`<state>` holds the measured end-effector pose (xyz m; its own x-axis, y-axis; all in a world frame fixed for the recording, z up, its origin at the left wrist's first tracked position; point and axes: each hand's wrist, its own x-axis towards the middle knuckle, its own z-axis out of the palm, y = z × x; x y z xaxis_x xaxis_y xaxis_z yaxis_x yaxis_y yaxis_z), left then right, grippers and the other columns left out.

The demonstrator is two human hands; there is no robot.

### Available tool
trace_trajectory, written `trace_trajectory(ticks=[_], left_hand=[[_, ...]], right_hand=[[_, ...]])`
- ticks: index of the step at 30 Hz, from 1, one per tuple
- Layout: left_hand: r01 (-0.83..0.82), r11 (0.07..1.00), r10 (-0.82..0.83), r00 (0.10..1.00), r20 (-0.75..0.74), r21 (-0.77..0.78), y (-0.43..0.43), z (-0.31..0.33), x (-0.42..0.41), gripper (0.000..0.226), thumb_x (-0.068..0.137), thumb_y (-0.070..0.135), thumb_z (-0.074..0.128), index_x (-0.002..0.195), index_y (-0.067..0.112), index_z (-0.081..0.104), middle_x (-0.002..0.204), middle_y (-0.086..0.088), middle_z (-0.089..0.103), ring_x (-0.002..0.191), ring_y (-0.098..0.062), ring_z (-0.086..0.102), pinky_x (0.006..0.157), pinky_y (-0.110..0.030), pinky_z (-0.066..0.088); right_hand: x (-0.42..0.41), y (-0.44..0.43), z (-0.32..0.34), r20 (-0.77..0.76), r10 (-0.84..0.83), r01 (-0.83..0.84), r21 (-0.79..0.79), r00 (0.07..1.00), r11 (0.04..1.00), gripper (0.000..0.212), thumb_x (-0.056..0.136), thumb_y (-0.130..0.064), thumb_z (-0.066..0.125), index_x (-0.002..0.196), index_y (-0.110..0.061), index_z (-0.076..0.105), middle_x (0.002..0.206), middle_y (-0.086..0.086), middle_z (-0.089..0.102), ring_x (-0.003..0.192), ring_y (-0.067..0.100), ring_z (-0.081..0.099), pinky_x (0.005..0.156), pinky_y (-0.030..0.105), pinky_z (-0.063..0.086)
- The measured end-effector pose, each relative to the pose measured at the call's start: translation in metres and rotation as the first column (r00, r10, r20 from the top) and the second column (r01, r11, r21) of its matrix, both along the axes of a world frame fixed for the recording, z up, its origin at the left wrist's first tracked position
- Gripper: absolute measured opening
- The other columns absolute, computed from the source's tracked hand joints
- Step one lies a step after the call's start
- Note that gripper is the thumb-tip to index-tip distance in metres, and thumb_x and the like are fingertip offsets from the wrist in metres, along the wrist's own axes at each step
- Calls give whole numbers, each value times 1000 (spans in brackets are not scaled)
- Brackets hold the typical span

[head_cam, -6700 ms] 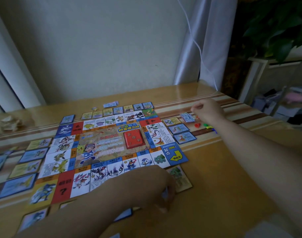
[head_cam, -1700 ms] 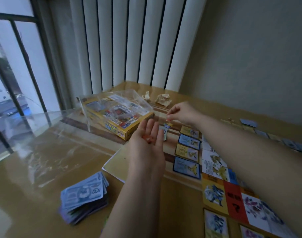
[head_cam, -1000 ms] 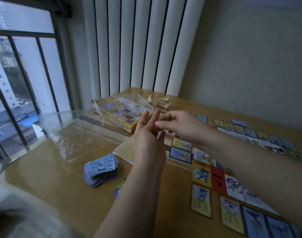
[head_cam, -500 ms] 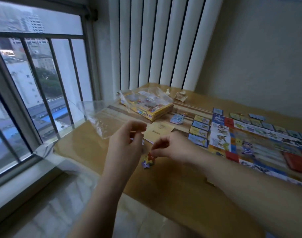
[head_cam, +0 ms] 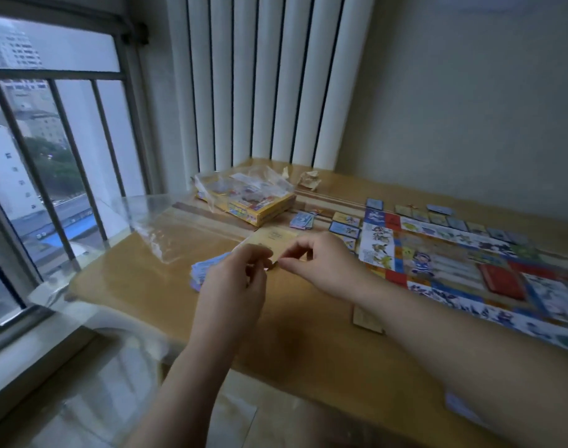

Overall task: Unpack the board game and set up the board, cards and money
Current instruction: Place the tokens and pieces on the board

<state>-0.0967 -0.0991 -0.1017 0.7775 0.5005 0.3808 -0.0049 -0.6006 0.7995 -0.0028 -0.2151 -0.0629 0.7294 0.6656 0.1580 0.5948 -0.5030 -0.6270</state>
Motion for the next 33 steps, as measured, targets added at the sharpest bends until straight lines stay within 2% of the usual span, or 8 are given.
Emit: trace_trajectory(ticks=[3, 10, 15, 18, 23, 26, 29, 33], left_hand=[[93, 991, -94, 995, 12, 93, -34, 14, 14, 21, 91, 11, 55, 103, 23, 66, 90, 12, 67, 86, -8, 62, 77, -34, 53], [391, 895, -395, 918, -26, 215, -151, 23, 42, 21, 93, 18, 51, 104, 30, 63, 93, 13, 66, 85, -9, 61, 74, -34, 53], [587, 754, -573, 807, -143, 293, -243, 23, 55, 21, 96, 21, 47, 109, 30, 61, 95, 9, 67, 72, -9, 58, 63, -31, 51], [686, 654, -654, 725, -216, 319, -294, 19, 59, 23, 97, 21, 45, 112, 29, 61, 105, 7, 67, 88, -14, 62, 73, -36, 54], [809, 384, -679, 575, -457, 446, -377, 13, 59, 30, 96, 23, 43, 122, 32, 56, 124, 5, 59, 109, -19, 58, 87, -34, 50], [834, 244, -659, 517, -546, 495, -411, 6, 62, 32, 98, 26, 40, 128, 31, 53, 129, 3, 54, 113, -21, 56, 83, -31, 44], [827, 128, -605, 502, -618, 547, -437, -2, 71, 27, 98, 22, 39, 118, 24, 56, 118, -3, 57, 100, -24, 59, 75, -34, 46], [794, 61, -555, 530, -641, 604, -455, -1, 89, 26, 99, 20, 35, 114, 20, 56, 112, -3, 55, 98, -25, 58, 69, -33, 42]], right_hand=[[-3, -43, 11, 8, -35, 35, 25, 999, 999, 9, 88, -22, 66, 94, -18, 71, 83, -12, 63, 71, -5, 51, 59, 5, 37], [-26, -183, 8, 24, -277, 276, 46, 961, 960, 6, 89, -20, 64, 86, -24, 67, 79, -13, 63, 70, -4, 56, 63, 7, 41], [-49, -295, -4, 17, -521, 518, 76, 853, 852, 8, 88, -20, 65, 82, -25, 67, 78, -14, 64, 70, -4, 56, 63, 10, 40], [-61, -355, -14, 22, -661, 659, 66, 750, 749, 9, 85, -17, 68, 81, -24, 68, 73, -11, 63, 67, -1, 53, 63, 17, 41], [-71, -433, -33, 43, -788, 789, -46, 614, 612, 6, 85, -16, 68, 90, -15, 71, 82, -6, 64, 79, 7, 57, 68, 14, 40], [-71, -468, -45, 47, -820, 817, -135, 570, 560, 13, 86, -18, 66, 98, -15, 70, 97, -2, 66, 91, 10, 59, 81, 21, 43], [-61, -492, -51, 59, -845, 838, -181, 532, 515, 20, 87, -22, 66, 106, -17, 67, 113, 3, 62, 107, 18, 58, 96, 33, 45], [-37, -509, -44, 55, -863, 854, -189, 503, 486, 36, 88, -27, 64, 122, -19, 58, 124, 0, 56, 112, 18, 54, 92, 29, 43]])
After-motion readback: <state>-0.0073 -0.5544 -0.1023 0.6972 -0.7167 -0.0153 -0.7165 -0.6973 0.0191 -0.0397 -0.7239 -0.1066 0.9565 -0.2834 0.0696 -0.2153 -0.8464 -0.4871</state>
